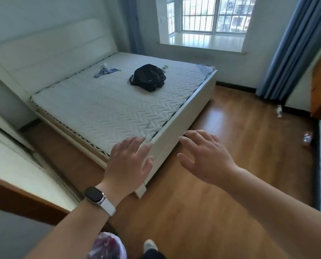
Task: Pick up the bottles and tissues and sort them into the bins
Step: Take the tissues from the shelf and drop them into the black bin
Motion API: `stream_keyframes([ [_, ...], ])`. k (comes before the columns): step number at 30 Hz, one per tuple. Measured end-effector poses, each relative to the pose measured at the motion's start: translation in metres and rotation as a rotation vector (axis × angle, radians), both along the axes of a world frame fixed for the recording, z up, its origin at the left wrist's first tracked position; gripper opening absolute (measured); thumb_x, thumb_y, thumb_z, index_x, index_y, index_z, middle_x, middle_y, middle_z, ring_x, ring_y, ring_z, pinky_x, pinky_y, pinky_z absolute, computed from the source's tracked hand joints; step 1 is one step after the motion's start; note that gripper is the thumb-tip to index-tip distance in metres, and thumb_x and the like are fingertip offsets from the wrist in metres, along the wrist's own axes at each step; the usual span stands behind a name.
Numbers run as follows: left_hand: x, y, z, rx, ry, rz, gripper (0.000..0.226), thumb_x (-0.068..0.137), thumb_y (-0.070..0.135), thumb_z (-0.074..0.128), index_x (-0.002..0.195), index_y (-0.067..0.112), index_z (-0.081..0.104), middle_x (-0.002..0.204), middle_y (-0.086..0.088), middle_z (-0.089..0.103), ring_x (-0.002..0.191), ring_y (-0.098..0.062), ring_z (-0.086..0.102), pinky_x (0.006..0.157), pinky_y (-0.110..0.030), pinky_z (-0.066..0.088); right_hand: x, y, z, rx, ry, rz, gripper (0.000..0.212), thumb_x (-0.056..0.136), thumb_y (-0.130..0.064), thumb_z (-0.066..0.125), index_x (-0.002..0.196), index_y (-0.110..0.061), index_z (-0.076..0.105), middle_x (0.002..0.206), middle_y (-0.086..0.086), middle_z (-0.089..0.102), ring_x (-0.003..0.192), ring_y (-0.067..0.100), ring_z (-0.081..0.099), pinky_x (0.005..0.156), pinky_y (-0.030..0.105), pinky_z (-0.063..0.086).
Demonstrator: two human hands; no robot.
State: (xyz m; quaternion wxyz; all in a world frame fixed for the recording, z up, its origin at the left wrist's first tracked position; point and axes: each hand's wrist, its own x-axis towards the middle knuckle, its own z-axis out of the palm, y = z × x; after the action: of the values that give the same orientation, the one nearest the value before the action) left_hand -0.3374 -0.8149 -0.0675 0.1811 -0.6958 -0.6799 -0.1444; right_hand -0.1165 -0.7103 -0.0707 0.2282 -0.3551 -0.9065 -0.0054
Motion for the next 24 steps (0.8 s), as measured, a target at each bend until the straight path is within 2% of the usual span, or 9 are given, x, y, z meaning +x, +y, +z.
stream_keyframes([
  [3,0.0,0.039,-0.003,0.017,-0.018,-0.07,0.039,0.089,0.036,0.051,0.118,0.016,0.066,0.126,-0.006,0.062,0.118,-0.029,0.054,0.092,-0.046,0.043,0.013,0.023,-0.001,0.0,-0.029,-0.089,0.049,0.087,-0.052,0.046,0.123,-0.021,0.06,0.125,0.0,0.059,0.119,0.025,0.05,0.1,0.038,0.036],
  [8,-0.009,0.113,-0.012,0.049,-0.064,-0.183,0.038,0.088,0.036,0.053,0.118,0.017,0.067,0.126,-0.005,0.063,0.119,-0.027,0.054,0.094,-0.045,0.042,0.013,0.072,0.002,0.005,-0.053,-0.224,0.05,0.087,-0.052,0.046,0.123,-0.02,0.059,0.126,0.001,0.058,0.12,0.025,0.05,0.098,0.042,0.039],
  [16,-0.063,0.238,-0.01,0.045,-0.072,-0.334,0.04,0.087,0.036,0.056,0.12,0.016,0.066,0.128,-0.005,0.063,0.12,-0.027,0.055,0.094,-0.045,0.046,-0.036,0.169,0.022,-0.03,-0.097,-0.36,0.053,0.089,-0.053,0.039,0.128,-0.021,0.056,0.132,-0.001,0.054,0.125,0.024,0.047,0.102,0.044,0.037],
  [24,-0.108,0.351,-0.012,-0.013,-0.082,-0.452,0.044,0.09,0.041,0.049,0.122,0.015,0.065,0.129,-0.007,0.062,0.121,-0.028,0.054,0.094,-0.046,0.046,-0.067,0.234,0.026,-0.019,-0.106,-0.511,0.053,0.089,-0.053,0.04,0.127,-0.02,0.057,0.132,0.002,0.055,0.124,0.025,0.048,0.1,0.046,0.038],
])
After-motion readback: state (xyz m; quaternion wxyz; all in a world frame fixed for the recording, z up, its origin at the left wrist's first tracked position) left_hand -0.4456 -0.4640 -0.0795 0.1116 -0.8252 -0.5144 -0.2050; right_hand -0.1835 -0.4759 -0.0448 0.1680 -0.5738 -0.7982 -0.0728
